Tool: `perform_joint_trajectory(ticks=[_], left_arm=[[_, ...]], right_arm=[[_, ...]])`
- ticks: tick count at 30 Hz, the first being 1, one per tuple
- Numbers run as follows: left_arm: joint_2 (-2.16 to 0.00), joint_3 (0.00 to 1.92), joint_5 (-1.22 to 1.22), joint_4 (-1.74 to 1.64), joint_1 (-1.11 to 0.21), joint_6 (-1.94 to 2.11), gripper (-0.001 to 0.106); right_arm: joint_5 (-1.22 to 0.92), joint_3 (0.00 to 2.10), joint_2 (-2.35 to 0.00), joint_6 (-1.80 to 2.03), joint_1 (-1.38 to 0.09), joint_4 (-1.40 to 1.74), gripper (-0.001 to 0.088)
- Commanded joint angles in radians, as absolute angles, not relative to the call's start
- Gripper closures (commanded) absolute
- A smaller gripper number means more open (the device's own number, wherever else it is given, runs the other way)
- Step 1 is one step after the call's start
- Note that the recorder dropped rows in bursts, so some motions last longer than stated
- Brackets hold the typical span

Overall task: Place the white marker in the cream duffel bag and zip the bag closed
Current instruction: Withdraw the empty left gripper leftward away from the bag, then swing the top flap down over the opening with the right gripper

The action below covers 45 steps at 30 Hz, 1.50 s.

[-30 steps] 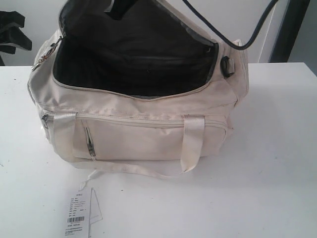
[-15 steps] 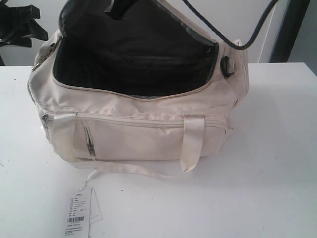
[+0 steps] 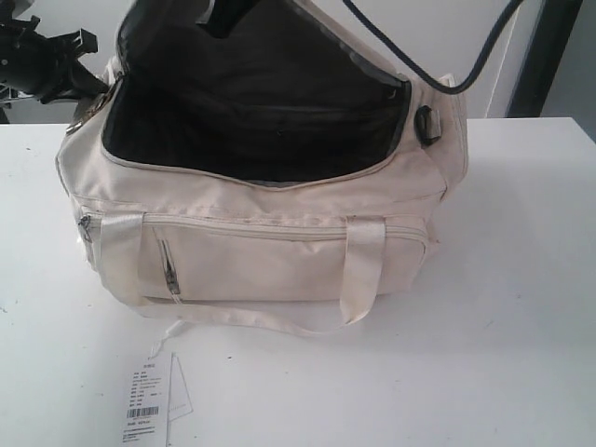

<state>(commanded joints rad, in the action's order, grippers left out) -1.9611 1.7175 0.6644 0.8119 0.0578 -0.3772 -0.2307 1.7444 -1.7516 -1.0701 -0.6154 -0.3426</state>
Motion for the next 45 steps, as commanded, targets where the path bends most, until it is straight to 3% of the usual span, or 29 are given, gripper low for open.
perform_joint_trajectory(ticks=[20, 24, 27, 34, 41, 45], left_arm=[[-1.961, 1.717, 0.663, 0.82, 0.058, -0.329, 0.105], [-1.961, 1.717, 0.663, 0.82, 0.058, -0.31, 0.105], [-1.961, 1.717, 0.665, 0.82, 0.058, -0.3, 0.105], [-1.961, 1.717, 0.669, 0.823, 0.062, -0.284, 0.105], [-1.961, 1.717, 0.693, 0.917, 0.105, -0.284, 0.105], [-1.961, 1.717, 0.702, 0.917, 0.117, -0.288, 0.105]], right_arm=[[-0.225, 1.744, -1.752, -1.025, -0.615, -0.345, 0.0868], [-0.311, 1.744, -1.752, -0.964, -0.615, -0.345, 0.0866], [-0.408, 1.744, -1.758, -0.964, -0.615, -0.342, 0.0781], [-0.71, 1.744, -1.771, -0.923, -0.615, -0.346, 0.0331], [-1.158, 1.744, -1.771, -0.927, -0.619, -0.456, 0.0296], [-1.221, 1.744, -1.773, -0.941, -0.619, -0.632, 0.0296]])
